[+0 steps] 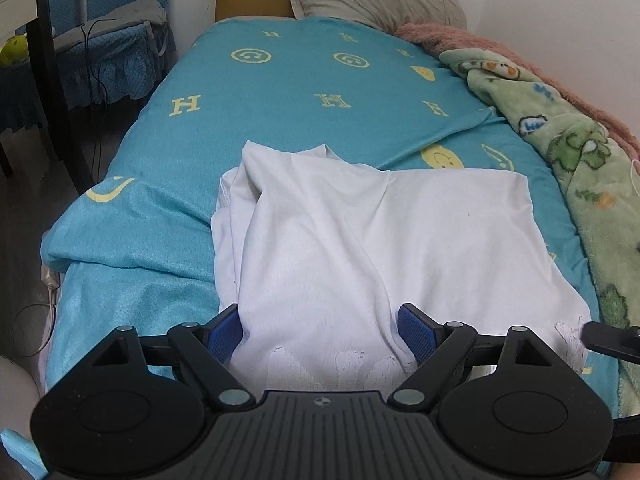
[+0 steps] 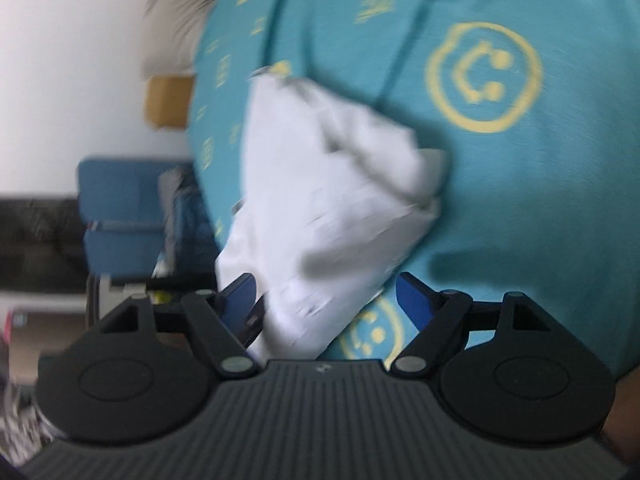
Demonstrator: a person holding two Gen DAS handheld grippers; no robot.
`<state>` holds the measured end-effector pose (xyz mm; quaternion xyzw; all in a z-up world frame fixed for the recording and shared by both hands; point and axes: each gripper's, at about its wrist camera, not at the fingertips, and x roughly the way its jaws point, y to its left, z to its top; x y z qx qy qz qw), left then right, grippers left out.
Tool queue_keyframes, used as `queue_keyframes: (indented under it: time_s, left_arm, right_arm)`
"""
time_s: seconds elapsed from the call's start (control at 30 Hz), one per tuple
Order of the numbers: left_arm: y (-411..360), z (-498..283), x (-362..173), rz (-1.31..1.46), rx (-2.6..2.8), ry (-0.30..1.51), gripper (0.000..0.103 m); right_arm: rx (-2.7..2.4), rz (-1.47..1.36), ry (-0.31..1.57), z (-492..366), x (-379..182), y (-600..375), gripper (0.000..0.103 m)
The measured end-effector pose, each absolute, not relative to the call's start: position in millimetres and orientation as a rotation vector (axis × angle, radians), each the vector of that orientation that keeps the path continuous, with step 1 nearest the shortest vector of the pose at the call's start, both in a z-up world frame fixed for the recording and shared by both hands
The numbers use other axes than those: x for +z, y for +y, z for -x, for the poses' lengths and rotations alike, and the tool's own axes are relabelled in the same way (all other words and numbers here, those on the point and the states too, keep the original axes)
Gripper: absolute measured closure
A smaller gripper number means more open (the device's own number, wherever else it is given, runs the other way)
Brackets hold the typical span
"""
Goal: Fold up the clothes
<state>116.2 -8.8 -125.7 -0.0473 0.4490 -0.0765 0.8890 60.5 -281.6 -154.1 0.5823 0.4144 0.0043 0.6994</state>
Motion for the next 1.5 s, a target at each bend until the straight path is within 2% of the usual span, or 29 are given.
queue_keyframes:
  time_s: [0.03,0.07,0.13,0.2,0.23,0.3,0.37,0.5,0.6,0.83,0.97,1.23,1.5]
  left_arm:
    - [-8.8,-116.5,-125.7,0.101,-0.158,0.934,0.018]
    - [-8.6,-116.8,-125.4,0.105,-0.157,0.935,0.018]
    - [-7.5,-117.2,-123.5,0.119,-0.156,0.934,0.018]
    - [-5.3,-116.7,-118.9,0.146,-0.154,0.927,0.02]
    - [-4.1,-115.2,-114.7,0.165,-0.156,0.917,0.02]
    - [-0.7,-107.4,-101.8,0.211,-0.173,0.877,0.02]
    - [2.2,-95.6,-87.2,0.25,-0.209,0.827,0.02]
    - [8.2,-69.3,-68.5,0.424,-0.382,0.787,0.019]
    - [3.1,-62.6,-78.2,0.603,-0.537,0.868,0.019]
    - [-2.7,-80.2,-137.1,0.977,-0.565,1.116,0.018]
    - [4.2,-91.8,-169.1,1.136,-0.487,1.163,0.015]
    - [32.9,-101.4,-187.7,1.313,-0.334,1.075,0.016]
    - [43.8,-100.6,-184.8,1.362,-0.298,0.974,0.031]
  right_arm:
    - [-0.01,-1.308,0.915,-61.6,-157.6,-281.9,0.025]
    - [-0.03,-1.318,0.906,-62.6,-161.1,-282.2,0.034]
    - [-0.068,-1.316,0.894,-64.9,-165.2,-281.5,0.041]
    - [-0.084,-1.301,0.892,-67.9,-166.2,-279.0,0.059]
    - [-0.081,-1.297,0.888,-68.6,-165.7,-277.3,0.063]
    - [-0.063,-1.287,0.87,-68.4,-161.9,-276.0,0.083]
    - [-0.04,-1.275,0.847,-68.0,-155.9,-275.0,0.087]
    - [-0.017,-1.255,0.815,-67.2,-147.1,-276.7,0.089]
    - [-0.001,-1.248,0.796,-68.6,-141.8,-279.3,0.09]
    - [0.012,-1.269,0.77,-67.0,-137.7,-284.1,0.09]
    - [0.017,-1.275,0.763,-65.2,-136.2,-284.4,0.09]
    - [-0.009,-1.313,0.711,-58.3,-130.7,-295.6,0.091]
    - [-0.019,-1.304,0.68,-55.7,-125.9,-298.1,0.091]
